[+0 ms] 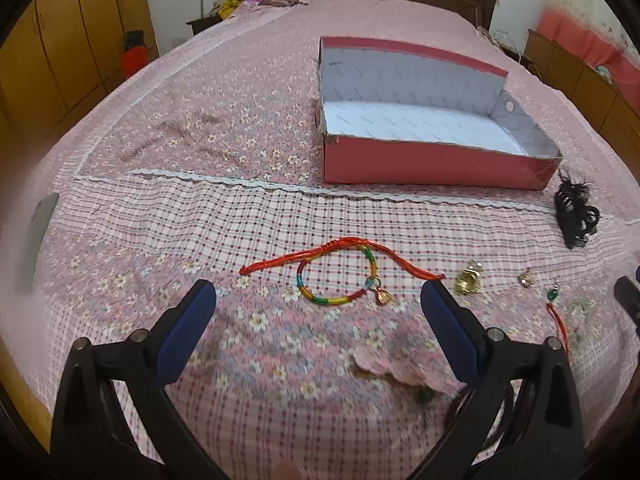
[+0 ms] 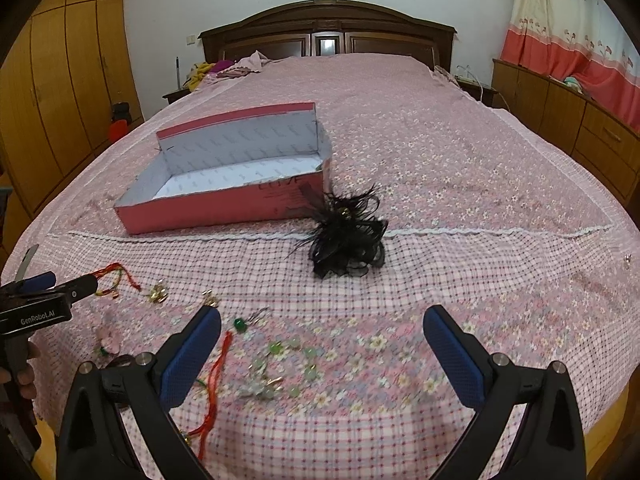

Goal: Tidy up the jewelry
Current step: 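Grasp the black feather hair clip with the right gripper while the left grasps the rainbow string bracelet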

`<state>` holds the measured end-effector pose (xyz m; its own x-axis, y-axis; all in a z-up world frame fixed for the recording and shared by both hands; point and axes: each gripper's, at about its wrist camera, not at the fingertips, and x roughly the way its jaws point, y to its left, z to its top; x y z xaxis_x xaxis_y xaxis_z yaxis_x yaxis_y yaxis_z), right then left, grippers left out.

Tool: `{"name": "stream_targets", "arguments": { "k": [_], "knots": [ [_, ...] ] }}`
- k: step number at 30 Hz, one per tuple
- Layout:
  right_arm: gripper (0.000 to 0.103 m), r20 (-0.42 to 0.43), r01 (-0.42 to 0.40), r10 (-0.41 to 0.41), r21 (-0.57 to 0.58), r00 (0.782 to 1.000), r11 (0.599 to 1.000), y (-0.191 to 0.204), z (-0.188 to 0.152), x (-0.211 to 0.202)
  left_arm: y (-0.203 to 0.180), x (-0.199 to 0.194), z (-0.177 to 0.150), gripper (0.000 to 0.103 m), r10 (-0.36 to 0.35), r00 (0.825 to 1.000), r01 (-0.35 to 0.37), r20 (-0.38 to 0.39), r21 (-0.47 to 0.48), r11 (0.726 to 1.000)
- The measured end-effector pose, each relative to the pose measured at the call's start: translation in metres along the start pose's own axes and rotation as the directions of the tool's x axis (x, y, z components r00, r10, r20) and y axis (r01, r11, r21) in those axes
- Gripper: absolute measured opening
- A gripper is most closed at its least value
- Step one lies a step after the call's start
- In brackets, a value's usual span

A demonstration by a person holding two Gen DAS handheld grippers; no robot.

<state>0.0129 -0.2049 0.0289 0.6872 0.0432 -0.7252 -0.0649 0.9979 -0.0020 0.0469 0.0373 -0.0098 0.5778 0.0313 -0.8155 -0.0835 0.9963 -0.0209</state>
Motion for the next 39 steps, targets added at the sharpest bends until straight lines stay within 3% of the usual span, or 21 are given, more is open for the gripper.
{"name": "stream_targets", "arguments": {
  "k": [14, 25, 32, 37, 39],
  "knots": [
    [0.103, -0.009, 0.035, -0.035, 0.019, 0.999, 0.999, -0.027, 0.028, 0.032, -0.004, 0.04, 0.009, 0.091, -0.024, 0.996, 0.028, -0.091, 0.051, 0.998],
    [0.103, -0.039, 0.047, -0.046, 0.023, 0.998, 0.999, -0.038, 0.041, 0.065, -0.002, 0.058, 0.009, 0.071, -0.019, 0.995, 0.025, -0.099, 0.062, 0.998],
    [0.103, -0.062, 0.055, -0.054, 0.015, 0.997, 0.998, -0.038, 0.045, 0.085, -0.001, 0.063, 0.001, 0.069, -0.034, 0.994, 0.041, -0.105, 0.058, 0.998],
    [0.1, -0.083, 0.045, -0.043, 0.031, 0.996, 0.999, -0.041, 0.049, 0.098, -0.001, 0.058, -0.001, 0.049, -0.052, 0.994, 0.06, -0.095, 0.084, 0.995],
    [0.093, -0.098, 0.025, -0.02, 0.041, 0.995, 0.999, -0.041, 0.051, 0.105, -0.001, 0.058, 0.0, 0.04, -0.057, 0.994, 0.064, -0.093, 0.083, 0.995]
  ]
}}
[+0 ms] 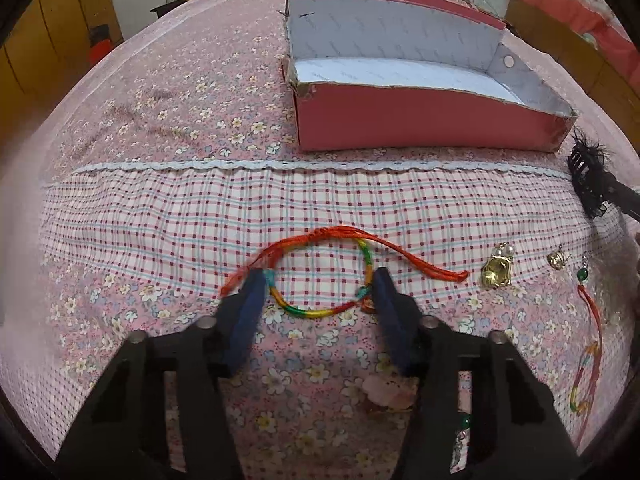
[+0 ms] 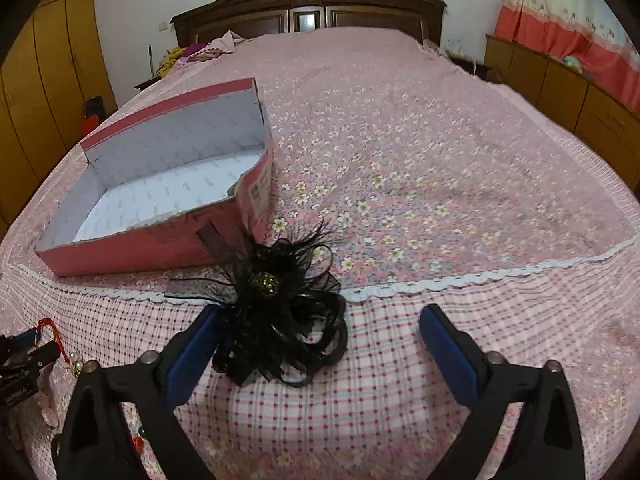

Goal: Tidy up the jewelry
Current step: 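Grasp the black feather hair clip with the right gripper while the left grasps the rainbow string bracelet, then carry the feather clip and string bracelet over the pink shoebox with both grippers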

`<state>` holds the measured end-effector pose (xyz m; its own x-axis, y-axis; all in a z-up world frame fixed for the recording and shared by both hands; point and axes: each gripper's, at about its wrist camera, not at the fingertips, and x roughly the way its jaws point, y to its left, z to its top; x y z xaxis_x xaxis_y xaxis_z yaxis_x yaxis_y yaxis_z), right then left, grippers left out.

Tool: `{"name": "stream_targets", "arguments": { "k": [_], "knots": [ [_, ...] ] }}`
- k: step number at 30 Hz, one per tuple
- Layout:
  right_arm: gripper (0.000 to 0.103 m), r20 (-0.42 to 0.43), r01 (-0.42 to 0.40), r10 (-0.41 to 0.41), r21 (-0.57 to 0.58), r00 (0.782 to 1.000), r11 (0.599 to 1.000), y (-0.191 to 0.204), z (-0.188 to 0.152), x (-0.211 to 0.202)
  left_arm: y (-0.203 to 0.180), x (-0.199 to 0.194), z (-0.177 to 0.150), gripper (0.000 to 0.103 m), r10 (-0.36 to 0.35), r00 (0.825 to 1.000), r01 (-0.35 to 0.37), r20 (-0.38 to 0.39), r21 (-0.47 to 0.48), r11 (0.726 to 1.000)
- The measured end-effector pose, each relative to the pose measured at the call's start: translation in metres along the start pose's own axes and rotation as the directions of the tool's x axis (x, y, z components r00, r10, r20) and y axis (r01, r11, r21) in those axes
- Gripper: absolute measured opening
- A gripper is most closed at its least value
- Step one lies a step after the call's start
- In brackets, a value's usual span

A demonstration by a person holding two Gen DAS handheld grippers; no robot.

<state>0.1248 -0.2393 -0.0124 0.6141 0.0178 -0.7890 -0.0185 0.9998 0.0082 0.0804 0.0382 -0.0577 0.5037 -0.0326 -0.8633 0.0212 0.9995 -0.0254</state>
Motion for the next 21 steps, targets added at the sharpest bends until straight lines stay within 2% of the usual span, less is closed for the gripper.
{"name": "stream_targets", "arguments": {
  "k": [2, 4, 7, 8, 9, 21],
  "knots": [
    [0.091, -0.014, -0.018, 0.018, 0.0, 1.0, 1.0, 0.001, 0.001, 0.006, -0.001, -0.002, 0.0, 0.034, -0.006, 1.0, 0.006, 0.001, -0.004, 1.0],
    [0.086, -0.023, -0.028, 0.028, -0.002, 0.999, 1.0, 0.002, 0.001, 0.009, 0.003, -0.006, -0.001, 0.023, -0.014, 1.0, 0.014, 0.002, -0.01, 1.0],
    [0.072, -0.042, -0.051, 0.051, -0.001, 0.998, 0.999, 0.003, -0.001, 0.015, 0.005, -0.006, 0.001, 0.009, -0.029, 1.0, 0.029, 0.001, -0.022, 0.999],
    [0.064, -0.046, -0.059, 0.059, -0.003, 0.997, 0.998, 0.004, -0.001, 0.016, 0.007, -0.007, 0.002, 0.003, -0.035, 0.999, 0.035, 0.001, -0.026, 0.999],
    [0.064, -0.048, -0.061, 0.061, -0.005, 0.997, 0.998, 0.004, -0.001, 0.015, 0.009, -0.007, 0.002, 0.0, -0.038, 0.999, 0.038, 0.0, -0.029, 0.999],
    [0.064, 0.004, -0.072, 0.071, 0.009, 0.997, 0.997, -0.002, -0.008, -0.01, 0.018, -0.038, -0.009, 0.0, -0.063, 0.998, 0.064, 0.028, -0.033, 0.997]
  ]
}}
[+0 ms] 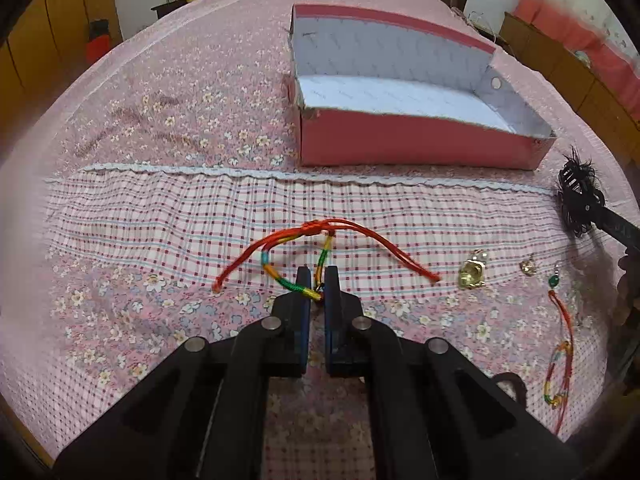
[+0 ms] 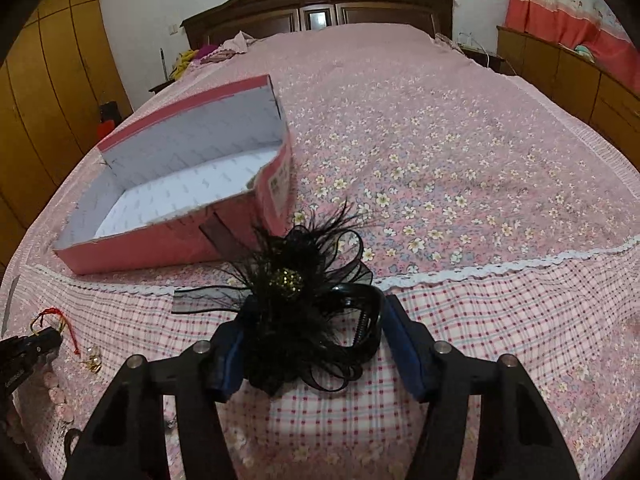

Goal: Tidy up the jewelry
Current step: 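Carry the feather clip and string bracelet over the pink shoebox with both grippers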

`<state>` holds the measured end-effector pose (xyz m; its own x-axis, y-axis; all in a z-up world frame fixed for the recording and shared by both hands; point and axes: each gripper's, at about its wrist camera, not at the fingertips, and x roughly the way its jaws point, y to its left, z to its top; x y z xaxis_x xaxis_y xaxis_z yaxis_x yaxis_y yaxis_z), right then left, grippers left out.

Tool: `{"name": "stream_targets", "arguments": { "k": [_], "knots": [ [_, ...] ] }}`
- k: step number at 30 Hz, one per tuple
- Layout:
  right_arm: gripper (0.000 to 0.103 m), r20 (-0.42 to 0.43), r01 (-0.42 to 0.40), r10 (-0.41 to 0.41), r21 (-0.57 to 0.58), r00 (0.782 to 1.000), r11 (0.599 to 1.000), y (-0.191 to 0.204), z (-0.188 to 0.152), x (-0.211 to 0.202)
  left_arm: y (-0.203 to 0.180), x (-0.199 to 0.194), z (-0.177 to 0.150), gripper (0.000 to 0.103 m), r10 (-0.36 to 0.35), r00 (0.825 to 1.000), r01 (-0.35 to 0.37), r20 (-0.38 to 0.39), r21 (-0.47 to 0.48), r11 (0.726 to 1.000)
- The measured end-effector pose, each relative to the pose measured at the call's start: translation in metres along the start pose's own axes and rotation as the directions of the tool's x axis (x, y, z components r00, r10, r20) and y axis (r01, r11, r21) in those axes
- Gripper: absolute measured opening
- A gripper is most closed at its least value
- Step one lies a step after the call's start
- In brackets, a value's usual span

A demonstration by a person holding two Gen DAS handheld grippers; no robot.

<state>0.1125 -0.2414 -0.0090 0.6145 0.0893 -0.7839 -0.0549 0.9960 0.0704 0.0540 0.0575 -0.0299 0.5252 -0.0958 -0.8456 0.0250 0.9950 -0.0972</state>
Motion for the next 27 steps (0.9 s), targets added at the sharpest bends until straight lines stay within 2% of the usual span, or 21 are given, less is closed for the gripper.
{"name": "stream_targets", "arguments": {
  "k": [14, 27],
  "knots": [
    [0.064, 0.043, -0.047, 0.048, -0.034, 0.998, 0.998, 0.013, -0.004, -0.045, 0.006, -0.052, 0.0, 0.0, -0.02, 0.997, 0.019, 0.072, 0.02, 1.0],
    [0.064, 0.088, -0.092, 0.103, -0.124, 0.991, 0.988, 0.047, 0.015, -0.074, -0.02, -0.068, 0.041, 0.0, -0.033, 0.988, 0.02, 0.15, 0.086, 0.996]
  ]
}}
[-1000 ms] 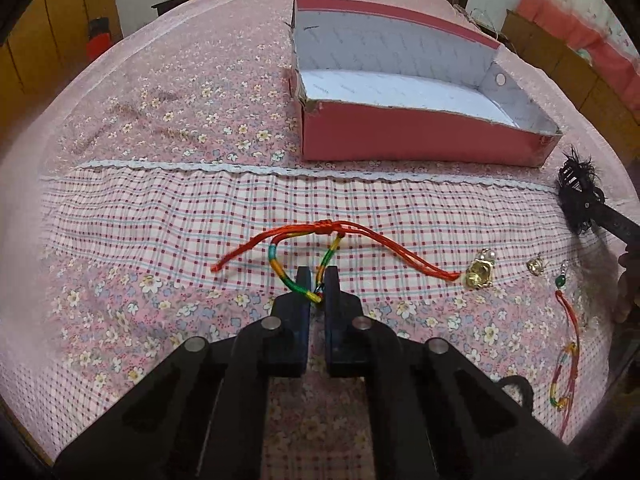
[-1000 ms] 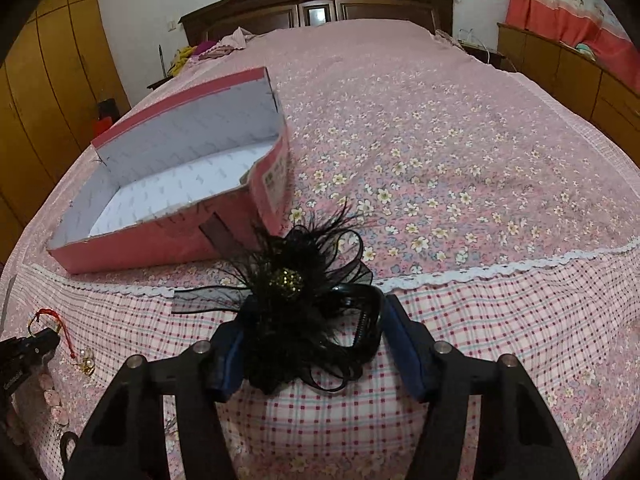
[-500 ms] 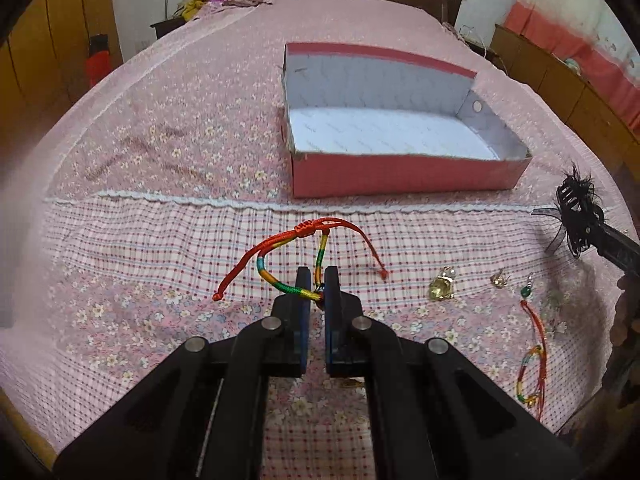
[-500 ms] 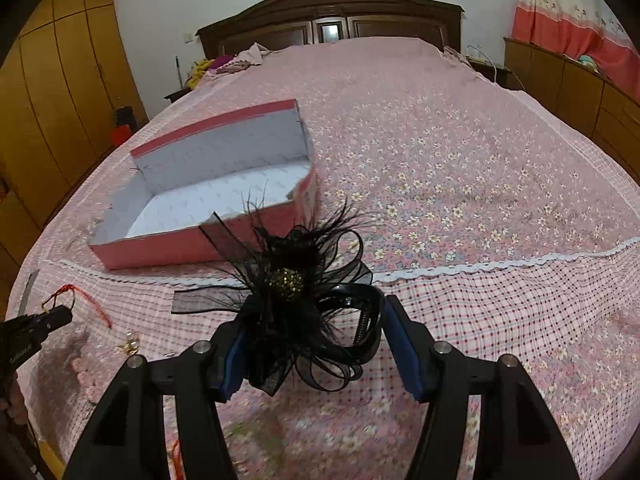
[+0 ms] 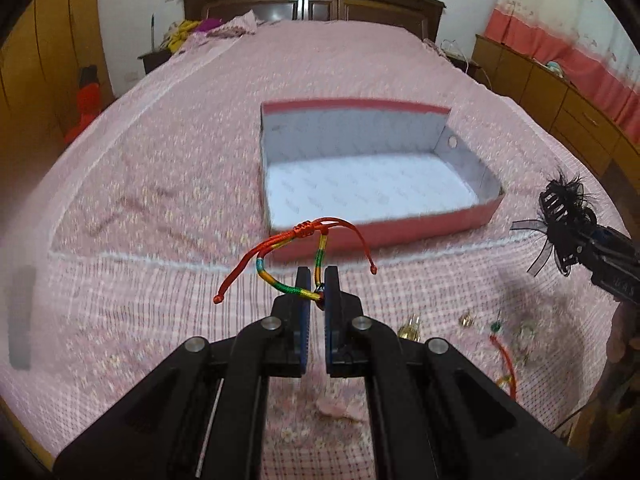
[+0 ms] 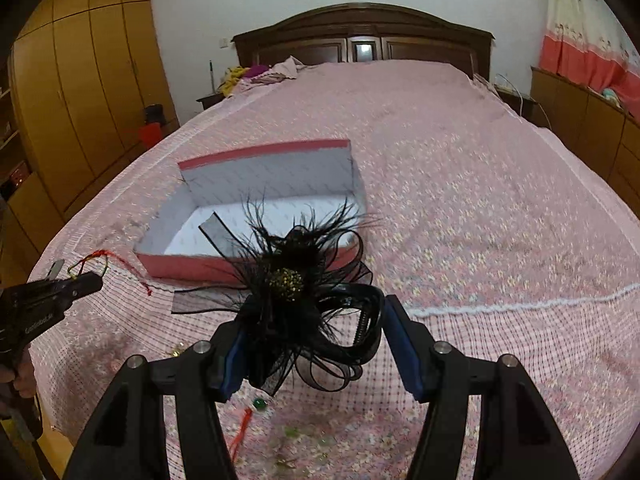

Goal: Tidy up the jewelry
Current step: 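Carry the feather clip and string bracelet over the pink shoebox with both grippers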

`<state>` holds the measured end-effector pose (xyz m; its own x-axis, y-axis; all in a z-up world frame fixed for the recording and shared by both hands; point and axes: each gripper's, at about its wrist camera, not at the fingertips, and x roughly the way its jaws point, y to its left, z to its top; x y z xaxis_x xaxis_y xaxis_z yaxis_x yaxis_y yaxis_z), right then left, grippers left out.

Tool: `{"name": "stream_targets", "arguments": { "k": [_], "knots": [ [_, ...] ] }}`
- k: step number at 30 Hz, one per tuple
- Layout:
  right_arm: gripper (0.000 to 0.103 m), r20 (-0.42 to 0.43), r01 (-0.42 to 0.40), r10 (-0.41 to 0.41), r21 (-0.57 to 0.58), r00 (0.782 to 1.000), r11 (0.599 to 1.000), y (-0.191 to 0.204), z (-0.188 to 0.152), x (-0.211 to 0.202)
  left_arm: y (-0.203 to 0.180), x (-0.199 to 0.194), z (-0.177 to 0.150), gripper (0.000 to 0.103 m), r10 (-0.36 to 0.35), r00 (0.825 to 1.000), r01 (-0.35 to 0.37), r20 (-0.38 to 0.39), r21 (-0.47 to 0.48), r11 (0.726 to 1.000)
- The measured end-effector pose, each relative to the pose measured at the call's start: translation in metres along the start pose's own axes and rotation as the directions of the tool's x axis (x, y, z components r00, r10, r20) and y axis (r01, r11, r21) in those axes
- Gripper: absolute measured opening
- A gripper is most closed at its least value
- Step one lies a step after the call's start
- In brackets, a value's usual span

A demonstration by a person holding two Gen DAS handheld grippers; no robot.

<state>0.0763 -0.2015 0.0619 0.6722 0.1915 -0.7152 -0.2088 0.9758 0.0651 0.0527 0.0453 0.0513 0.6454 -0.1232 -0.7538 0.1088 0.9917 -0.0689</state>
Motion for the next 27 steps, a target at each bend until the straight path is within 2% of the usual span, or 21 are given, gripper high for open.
{"name": "stream_targets", "arguments": {
  "k": [12, 22, 27],
  "knots": [
    [0.064, 0.02, -0.012, 0.013, -0.073, 1.0, 0.997, 0.026, 0.044, 0.019, -0.012, 0.018, 0.052, 0.0, -0.01, 0.999, 0.009, 0.049, 0.027, 1.0],
    [0.064, -0.017, -0.011, 0.01, -0.087, 1.0, 0.996, 0.031, 0.074, 0.066, -0.017, 0.057, 0.083, 0.0, -0.014, 0.999, 0.013, 0.031, 0.011, 1.0],
    [0.064, -0.047, -0.006, 0.002, -0.094, 0.999, 0.996, 0.03, 0.086, 0.094, -0.022, 0.085, 0.093, 0.0, 0.023, 1.0, -0.023, 0.008, 0.02, 1.0]
  ]
}}
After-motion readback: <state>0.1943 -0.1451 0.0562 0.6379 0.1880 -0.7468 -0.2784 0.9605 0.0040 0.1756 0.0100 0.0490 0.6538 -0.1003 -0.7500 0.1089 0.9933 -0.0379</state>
